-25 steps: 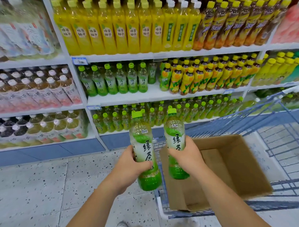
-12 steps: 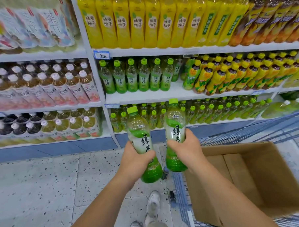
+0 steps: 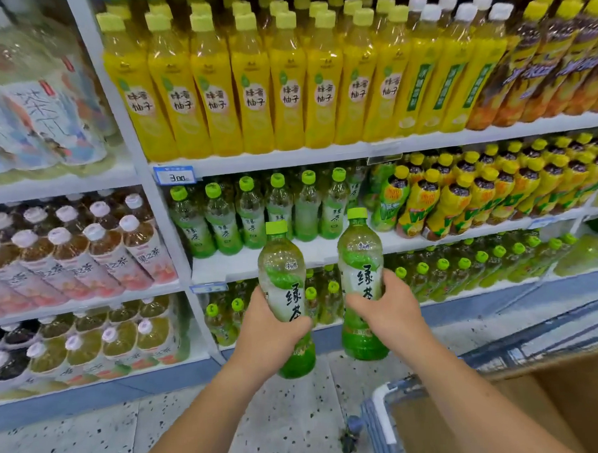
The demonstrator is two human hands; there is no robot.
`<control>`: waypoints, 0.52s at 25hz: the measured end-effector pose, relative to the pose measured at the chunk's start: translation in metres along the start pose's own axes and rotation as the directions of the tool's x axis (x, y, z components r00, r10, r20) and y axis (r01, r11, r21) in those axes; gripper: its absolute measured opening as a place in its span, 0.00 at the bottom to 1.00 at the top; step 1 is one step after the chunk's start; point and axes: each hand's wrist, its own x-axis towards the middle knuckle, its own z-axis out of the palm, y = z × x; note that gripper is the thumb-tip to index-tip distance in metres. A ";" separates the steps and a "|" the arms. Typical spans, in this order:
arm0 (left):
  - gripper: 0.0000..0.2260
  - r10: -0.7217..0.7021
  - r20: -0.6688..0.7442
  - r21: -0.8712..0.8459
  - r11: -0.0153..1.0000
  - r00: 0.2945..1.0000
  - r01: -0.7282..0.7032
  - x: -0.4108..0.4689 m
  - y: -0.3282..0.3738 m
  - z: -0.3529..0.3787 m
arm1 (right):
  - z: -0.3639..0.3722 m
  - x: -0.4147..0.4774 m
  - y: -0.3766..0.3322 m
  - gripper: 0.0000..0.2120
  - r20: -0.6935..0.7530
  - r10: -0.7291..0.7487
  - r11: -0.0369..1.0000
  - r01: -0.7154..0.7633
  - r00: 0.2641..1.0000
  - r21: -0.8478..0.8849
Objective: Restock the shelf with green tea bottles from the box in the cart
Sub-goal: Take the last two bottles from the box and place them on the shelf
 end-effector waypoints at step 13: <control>0.27 0.355 0.018 0.027 0.934 0.935 -0.355 0.186 -0.060 0.033 | 0.044 0.165 0.062 0.13 -0.234 -0.283 0.959 0.278 0.930 -0.053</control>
